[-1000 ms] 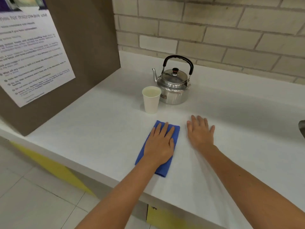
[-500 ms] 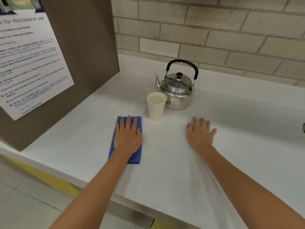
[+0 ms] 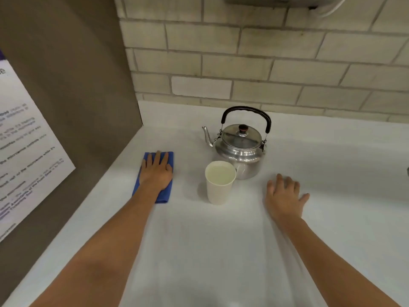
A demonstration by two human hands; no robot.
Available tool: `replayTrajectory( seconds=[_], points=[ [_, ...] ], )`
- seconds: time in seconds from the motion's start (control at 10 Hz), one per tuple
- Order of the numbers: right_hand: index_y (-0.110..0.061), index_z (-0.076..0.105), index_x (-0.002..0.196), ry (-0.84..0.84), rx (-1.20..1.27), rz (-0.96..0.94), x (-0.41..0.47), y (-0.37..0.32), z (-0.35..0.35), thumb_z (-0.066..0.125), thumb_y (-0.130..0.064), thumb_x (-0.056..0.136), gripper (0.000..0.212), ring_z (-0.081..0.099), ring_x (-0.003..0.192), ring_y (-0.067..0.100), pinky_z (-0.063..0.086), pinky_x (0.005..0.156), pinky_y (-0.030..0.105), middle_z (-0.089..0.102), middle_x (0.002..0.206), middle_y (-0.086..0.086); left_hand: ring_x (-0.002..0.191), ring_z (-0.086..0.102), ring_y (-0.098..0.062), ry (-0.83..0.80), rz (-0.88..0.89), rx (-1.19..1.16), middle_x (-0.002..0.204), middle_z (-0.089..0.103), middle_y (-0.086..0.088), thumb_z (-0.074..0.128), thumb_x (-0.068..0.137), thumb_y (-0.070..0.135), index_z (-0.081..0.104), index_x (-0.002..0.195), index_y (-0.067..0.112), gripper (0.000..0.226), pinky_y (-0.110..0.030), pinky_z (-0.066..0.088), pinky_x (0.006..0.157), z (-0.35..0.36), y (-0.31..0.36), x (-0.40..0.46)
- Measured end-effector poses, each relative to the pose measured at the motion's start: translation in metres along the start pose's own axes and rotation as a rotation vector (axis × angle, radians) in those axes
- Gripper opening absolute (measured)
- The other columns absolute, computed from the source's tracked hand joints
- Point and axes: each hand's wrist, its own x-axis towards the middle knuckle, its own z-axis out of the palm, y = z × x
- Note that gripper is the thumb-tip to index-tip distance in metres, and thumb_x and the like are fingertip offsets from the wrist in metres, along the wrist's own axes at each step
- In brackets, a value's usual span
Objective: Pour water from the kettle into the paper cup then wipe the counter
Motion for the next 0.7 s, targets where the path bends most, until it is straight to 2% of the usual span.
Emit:
replayTrajectory(
  seconds=[0.2,0.3,0.5,0.6,0.7],
  points=[
    [-0.017,0.033,0.137,0.026,-0.047,-0.003,-0.001,-0.004,0.002,0.027,-0.034,0.096,0.045,0.023,0.133,0.031,0.018,0.109,0.054,0.033,0.144,0.012,0.146,0.001,-0.028,-0.018,0.187,0.010,0.159,0.002,-0.006,0.017,0.098,0.029,0.004,0.147,0.016,0.052,-0.041,0.001,0.120,0.010,0.037,-0.002],
    [-0.018,0.030,0.139,-0.008,-0.072,0.002,-0.003,-0.006,-0.001,0.024,-0.036,0.097,0.046,0.020,0.135,0.031,0.016,0.110,0.054,0.029,0.147,0.012,0.145,0.008,-0.029,0.047,0.224,0.030,0.158,0.009,-0.007,0.021,0.097,0.028,0.010,0.147,0.016,0.052,-0.041,0.005,0.119,0.017,0.036,-0.022],
    [-0.022,0.034,0.138,-0.042,-0.076,-0.078,-0.010,0.001,-0.010,0.027,-0.037,0.097,0.045,0.021,0.135,0.031,0.021,0.109,0.050,0.030,0.148,0.008,0.143,0.016,-0.029,0.109,0.194,0.033,0.157,0.016,-0.008,0.024,0.096,0.029,0.017,0.145,0.017,0.051,-0.043,0.013,0.117,0.021,0.033,-0.031],
    [-0.024,0.034,0.139,-0.043,-0.105,-0.137,-0.011,0.008,-0.011,0.029,-0.037,0.097,0.044,0.020,0.136,0.031,0.020,0.110,0.048,0.028,0.150,0.006,0.143,0.014,-0.030,0.101,0.202,0.027,0.157,0.015,-0.008,0.024,0.096,0.029,0.016,0.146,0.016,0.051,-0.044,0.012,0.117,0.020,0.034,-0.030],
    [-0.025,0.035,0.138,-0.056,-0.063,-0.137,-0.008,0.010,-0.009,0.028,-0.038,0.097,0.044,0.020,0.137,0.030,0.019,0.111,0.049,0.029,0.149,0.006,0.142,0.019,-0.031,0.119,0.191,-0.052,0.155,0.021,-0.011,0.028,0.097,0.024,0.022,0.145,0.012,0.050,-0.044,0.014,0.117,0.016,0.034,-0.032]
  ],
)
